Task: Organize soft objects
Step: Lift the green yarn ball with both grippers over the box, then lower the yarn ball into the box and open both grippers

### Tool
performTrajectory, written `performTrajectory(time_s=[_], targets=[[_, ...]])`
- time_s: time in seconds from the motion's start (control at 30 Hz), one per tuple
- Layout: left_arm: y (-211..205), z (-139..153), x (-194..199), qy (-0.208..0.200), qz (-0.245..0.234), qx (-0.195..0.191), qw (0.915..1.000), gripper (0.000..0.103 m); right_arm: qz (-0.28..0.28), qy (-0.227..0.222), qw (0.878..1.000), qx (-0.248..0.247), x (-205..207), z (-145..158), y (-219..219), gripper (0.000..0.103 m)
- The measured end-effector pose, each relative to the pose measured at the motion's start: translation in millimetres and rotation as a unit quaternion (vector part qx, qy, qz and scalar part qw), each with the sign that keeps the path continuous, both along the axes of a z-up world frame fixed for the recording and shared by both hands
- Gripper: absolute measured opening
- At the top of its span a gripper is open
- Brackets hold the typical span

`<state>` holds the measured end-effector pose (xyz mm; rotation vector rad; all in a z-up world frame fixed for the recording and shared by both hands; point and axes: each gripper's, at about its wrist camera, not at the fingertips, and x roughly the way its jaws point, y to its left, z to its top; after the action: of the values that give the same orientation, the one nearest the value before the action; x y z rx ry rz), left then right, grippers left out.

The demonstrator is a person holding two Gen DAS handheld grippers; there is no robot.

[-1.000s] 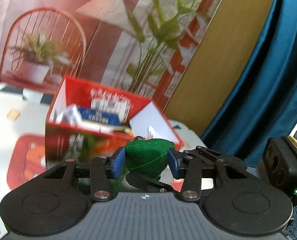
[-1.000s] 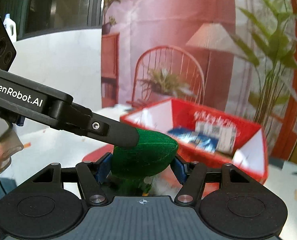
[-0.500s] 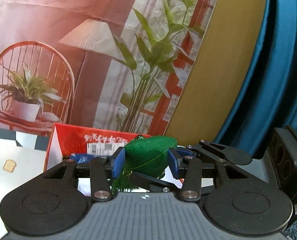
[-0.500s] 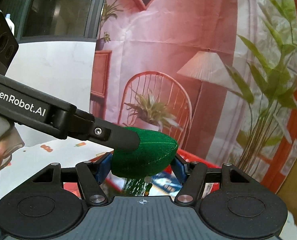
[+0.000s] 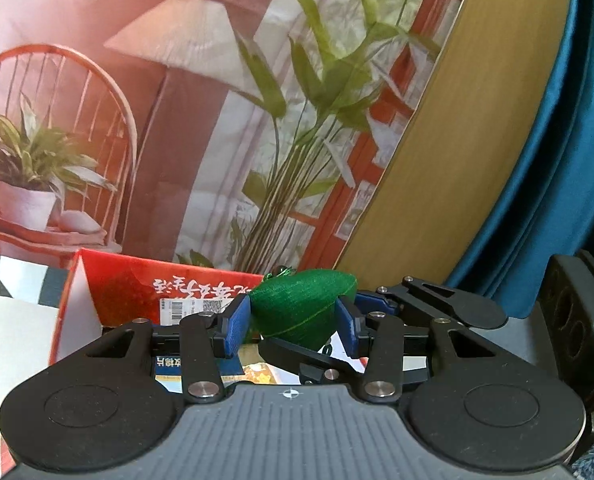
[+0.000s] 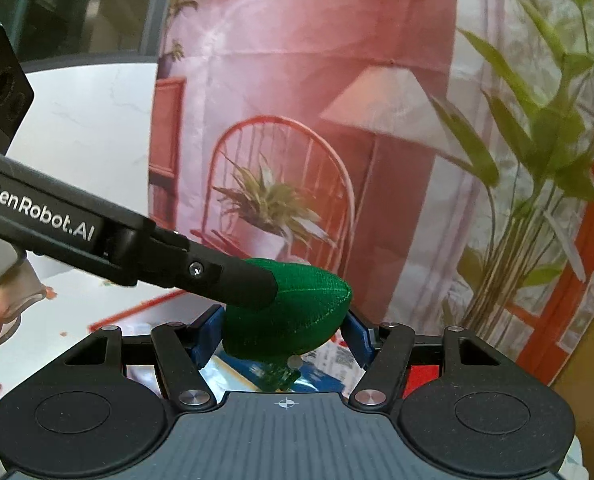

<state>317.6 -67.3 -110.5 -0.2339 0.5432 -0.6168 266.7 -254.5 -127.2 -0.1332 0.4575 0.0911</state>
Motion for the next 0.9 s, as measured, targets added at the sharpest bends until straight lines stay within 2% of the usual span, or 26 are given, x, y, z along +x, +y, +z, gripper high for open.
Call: performTrajectory(time_s=[0.2, 0.3, 0.5, 0.6, 0.77, 0.9], targets=[[-11.2, -20.9, 19.4, 0.022, 0.004, 0.016, 0.9996, 0.048, -0.014, 0.027, 1.0, 0.003, 21.6, -19.1, -19.5, 0.06], [-9.2, -25.7, 26.4, 0.026, 0.015, 0.017, 0.9994, 0.048, -0.012, 0.036, 0.999, -0.018, 31.6, -26.1, -21.4, 0.059], [-4.2, -18.0, 34.9, 0.014, 0.029, 0.0, 0.9995, 0.048, 0.019, 0.019, 0.997, -0.065, 50.3, -13.4, -11.9, 0.056], [-5.1, -16.6, 37.0, 0.012, 0.034, 0.011, 0.9993, 0.048, 0.026, 0.018, 0.997, -0.072, 57.9, -8.1, -7.2, 0.057], [-1.1, -21.7, 35.7, 0.015, 0.046, 0.032, 0.9983, 0.049, 0.011, 0.046, 0.997, -0.066, 62.4, -24.0, -9.6, 0.057], [7.1, -22.8, 27.4, 0.008, 0.062, 0.06, 0.9962, 0.054, -0.021, 0.067, 0.996, -0.048, 53.3, -40.0, -18.8, 0.065]])
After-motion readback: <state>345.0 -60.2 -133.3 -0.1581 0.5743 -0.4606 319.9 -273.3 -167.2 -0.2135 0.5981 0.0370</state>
